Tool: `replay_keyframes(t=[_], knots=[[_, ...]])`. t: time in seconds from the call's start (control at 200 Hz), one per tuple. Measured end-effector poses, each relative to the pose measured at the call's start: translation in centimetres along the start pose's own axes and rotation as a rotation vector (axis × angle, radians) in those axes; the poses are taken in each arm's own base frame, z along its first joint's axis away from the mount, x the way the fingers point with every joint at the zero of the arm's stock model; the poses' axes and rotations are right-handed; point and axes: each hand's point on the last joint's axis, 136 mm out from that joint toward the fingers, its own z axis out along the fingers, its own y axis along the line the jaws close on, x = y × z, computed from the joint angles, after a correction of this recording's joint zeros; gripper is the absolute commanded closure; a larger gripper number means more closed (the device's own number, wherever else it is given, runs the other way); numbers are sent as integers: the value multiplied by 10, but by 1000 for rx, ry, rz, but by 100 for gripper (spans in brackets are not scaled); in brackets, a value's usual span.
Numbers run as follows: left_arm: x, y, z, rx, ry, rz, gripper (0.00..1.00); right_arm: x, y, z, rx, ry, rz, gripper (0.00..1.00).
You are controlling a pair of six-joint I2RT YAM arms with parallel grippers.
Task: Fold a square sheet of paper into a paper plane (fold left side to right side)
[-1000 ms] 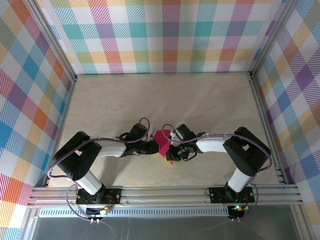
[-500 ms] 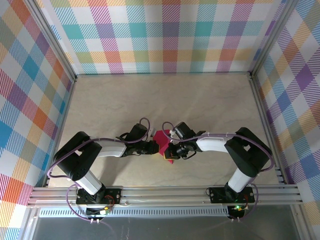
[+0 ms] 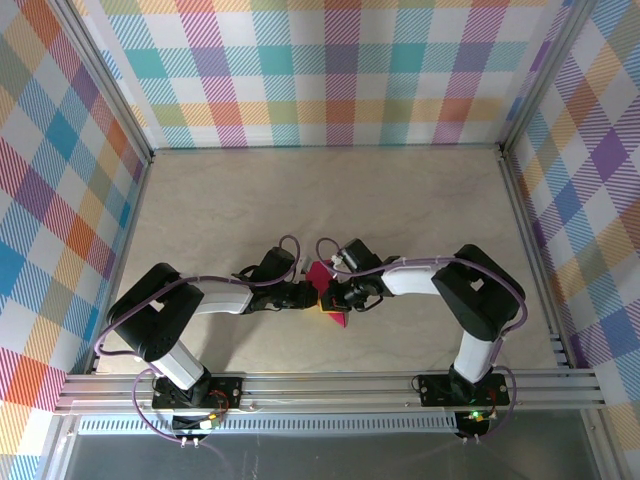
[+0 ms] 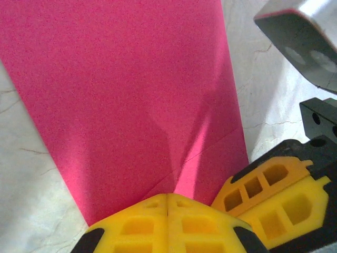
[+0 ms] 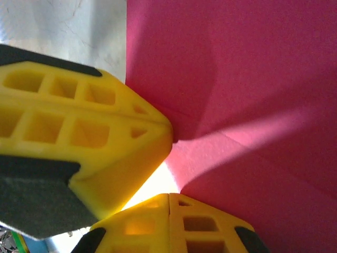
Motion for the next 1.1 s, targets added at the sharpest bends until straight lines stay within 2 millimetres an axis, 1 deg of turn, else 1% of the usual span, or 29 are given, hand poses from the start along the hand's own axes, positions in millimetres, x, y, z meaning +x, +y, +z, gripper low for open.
replay_keyframes(t=[0.235, 0.445, 0.53, 0.725, 0.895, 0.98, 1.1], knots=[[-1, 1, 0, -5, -4, 1, 100, -1, -1, 3, 1, 7, 4, 100], [-1, 1, 0, -6, -5, 1, 100, 3, -4, 1, 16, 20, 13, 100], [-1, 1, 0, -9, -7, 1, 100, 11, -7, -2, 30, 36, 27, 100], [-1, 1, -1, -12, -7, 3, 100, 40, -20, -15, 63, 73, 57, 100], [0, 1, -1, -18, -2, -1, 100, 55, -27, -23, 82, 85, 60, 100], [0, 0, -1, -17, -3, -5, 96, 61, -30, -27, 95, 91, 67, 100], [-2, -1, -2, -18, -14, -21, 85, 63, -33, -34, 111, 95, 76, 100]])
